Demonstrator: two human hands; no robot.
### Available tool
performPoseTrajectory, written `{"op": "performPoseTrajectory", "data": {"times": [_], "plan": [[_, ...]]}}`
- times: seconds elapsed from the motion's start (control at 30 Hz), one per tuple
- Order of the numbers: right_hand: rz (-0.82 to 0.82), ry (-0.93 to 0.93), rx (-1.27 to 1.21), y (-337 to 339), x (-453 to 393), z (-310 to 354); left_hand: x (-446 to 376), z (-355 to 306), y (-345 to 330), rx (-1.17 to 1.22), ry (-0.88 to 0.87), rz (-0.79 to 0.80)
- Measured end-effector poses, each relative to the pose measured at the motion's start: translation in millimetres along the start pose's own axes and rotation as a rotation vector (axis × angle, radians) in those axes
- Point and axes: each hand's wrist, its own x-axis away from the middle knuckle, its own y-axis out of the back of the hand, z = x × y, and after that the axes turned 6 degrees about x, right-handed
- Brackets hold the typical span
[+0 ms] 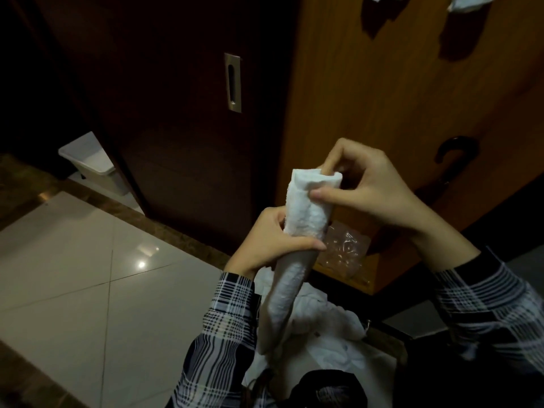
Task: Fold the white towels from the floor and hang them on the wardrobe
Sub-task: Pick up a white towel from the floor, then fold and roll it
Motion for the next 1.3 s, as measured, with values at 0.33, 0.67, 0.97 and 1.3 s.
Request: {"op": "performPoseTrajectory", "data": {"times": [0.33,0.67,0.97,1.3], "plan": [[0.241,-0.043,-0.136,12,-4,11,2,-3,-1,-0.173,-0.116,0.006],[0.128,-0.133,-0.249,8,-4,0,-1,-3,-8,-0.147,-0.114,-0.097],[0.18,-0.494,-0.749,-72,47,-51,-2,-28,-10,-0.009,-0.206,-0.276],[-0.041,-0.369,-1.073,-82,45,-54,-1,-23,-1,-0.056,-0.231,-0.066]]}}
